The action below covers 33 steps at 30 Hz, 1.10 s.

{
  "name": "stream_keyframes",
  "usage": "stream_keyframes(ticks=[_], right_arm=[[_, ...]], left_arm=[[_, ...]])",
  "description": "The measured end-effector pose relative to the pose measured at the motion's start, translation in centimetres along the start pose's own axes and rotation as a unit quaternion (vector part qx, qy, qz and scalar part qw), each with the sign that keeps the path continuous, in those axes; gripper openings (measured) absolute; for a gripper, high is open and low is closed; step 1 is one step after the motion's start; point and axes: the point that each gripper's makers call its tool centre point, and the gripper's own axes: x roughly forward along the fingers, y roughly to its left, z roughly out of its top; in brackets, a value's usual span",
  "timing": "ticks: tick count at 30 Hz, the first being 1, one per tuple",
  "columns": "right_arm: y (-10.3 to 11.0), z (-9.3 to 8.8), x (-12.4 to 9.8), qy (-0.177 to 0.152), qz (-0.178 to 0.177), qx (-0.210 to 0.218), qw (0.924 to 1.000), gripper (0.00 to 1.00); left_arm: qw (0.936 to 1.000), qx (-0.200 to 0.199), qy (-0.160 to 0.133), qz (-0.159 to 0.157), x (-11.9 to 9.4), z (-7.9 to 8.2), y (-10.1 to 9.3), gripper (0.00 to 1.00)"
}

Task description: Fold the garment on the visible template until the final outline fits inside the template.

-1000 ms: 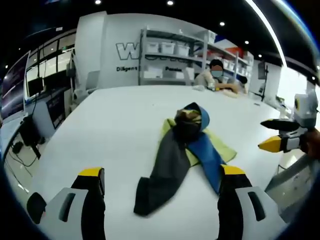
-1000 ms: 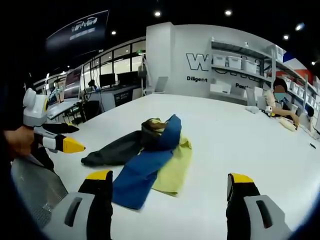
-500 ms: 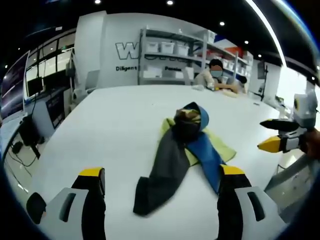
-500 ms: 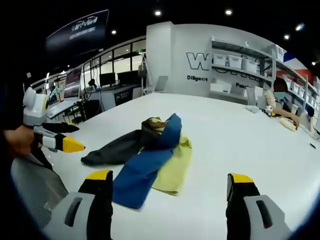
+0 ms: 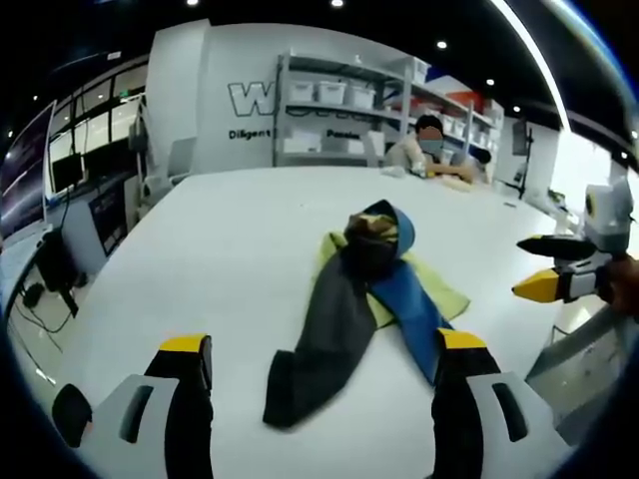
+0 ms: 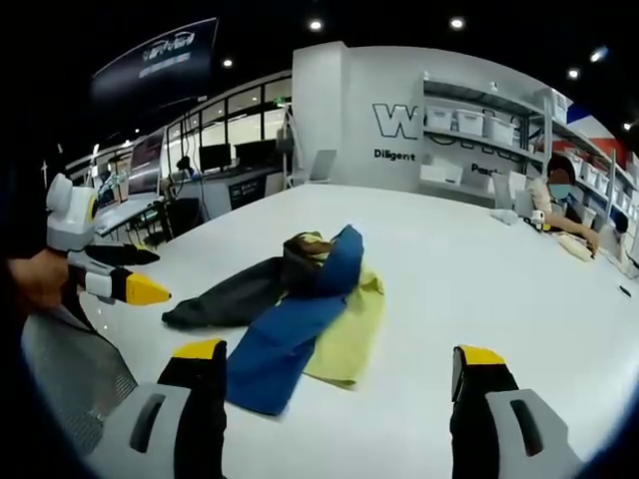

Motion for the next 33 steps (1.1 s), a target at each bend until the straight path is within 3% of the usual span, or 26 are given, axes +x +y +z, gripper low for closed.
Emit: stream_keyframes(ticks=[33], right_arm=[[-0.09,-0.21,0.12,0.007,0.0,-0.003,1.0,0.94]], left_arm=[[1.0,-0.002,0.003,-0.008,0.2,0.05,-0.42,0.84]])
